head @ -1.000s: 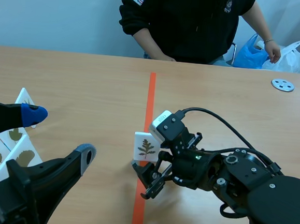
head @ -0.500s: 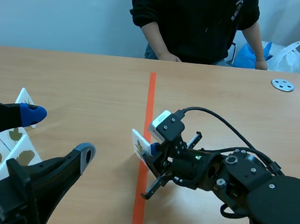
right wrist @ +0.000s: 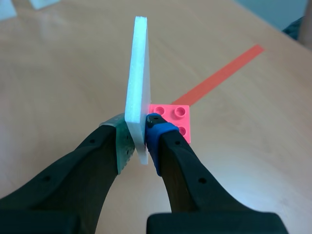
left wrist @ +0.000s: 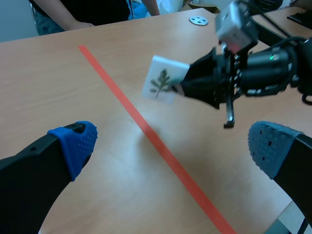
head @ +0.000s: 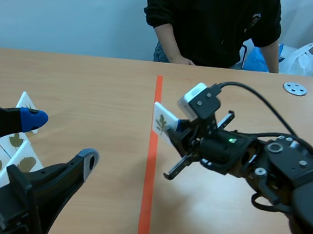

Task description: Sort the leaf by its shape. The table is split by an orange tape line. A compound leaf with several leaflets goes to the left side, a simple leaf with one blade goes to the right side. Return to the home posture when a red brick is placed on the table.

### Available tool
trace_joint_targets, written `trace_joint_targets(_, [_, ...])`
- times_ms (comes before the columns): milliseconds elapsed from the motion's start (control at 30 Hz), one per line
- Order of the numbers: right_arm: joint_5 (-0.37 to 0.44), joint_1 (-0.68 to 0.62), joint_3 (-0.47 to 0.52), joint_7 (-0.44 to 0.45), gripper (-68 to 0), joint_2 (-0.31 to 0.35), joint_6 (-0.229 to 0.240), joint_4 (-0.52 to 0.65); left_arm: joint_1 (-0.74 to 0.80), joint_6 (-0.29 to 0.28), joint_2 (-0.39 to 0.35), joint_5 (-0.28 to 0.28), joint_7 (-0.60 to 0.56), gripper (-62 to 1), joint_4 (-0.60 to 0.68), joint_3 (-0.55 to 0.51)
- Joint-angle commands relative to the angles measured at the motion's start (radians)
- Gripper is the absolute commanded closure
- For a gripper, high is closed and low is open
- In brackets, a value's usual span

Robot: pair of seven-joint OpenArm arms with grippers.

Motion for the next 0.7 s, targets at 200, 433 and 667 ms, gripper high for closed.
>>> trace_joint_targets(200, [0.169,-0.132,0.213,-0.076,-3.5,0.071,0.004,0.193,-0.003,-0.001,0.005,-0.007,-0.016,-62.3,0.007,-0.001])
trace_joint_targets(433, [0.312,-0.187,0.452,-0.182,-3.5,0.072,-0.012,0.200,-0.003,-0.001,0.005,-0.007,-0.016,-62.3,0.007,-0.001])
trace_joint_targets(667, [0.329,-0.175,0.528,-0.195,-3.5,0.106,-0.117,0.137,-0.003,-0.001,0.005,-0.007,-0.016,-62.3,0.007,-0.001])
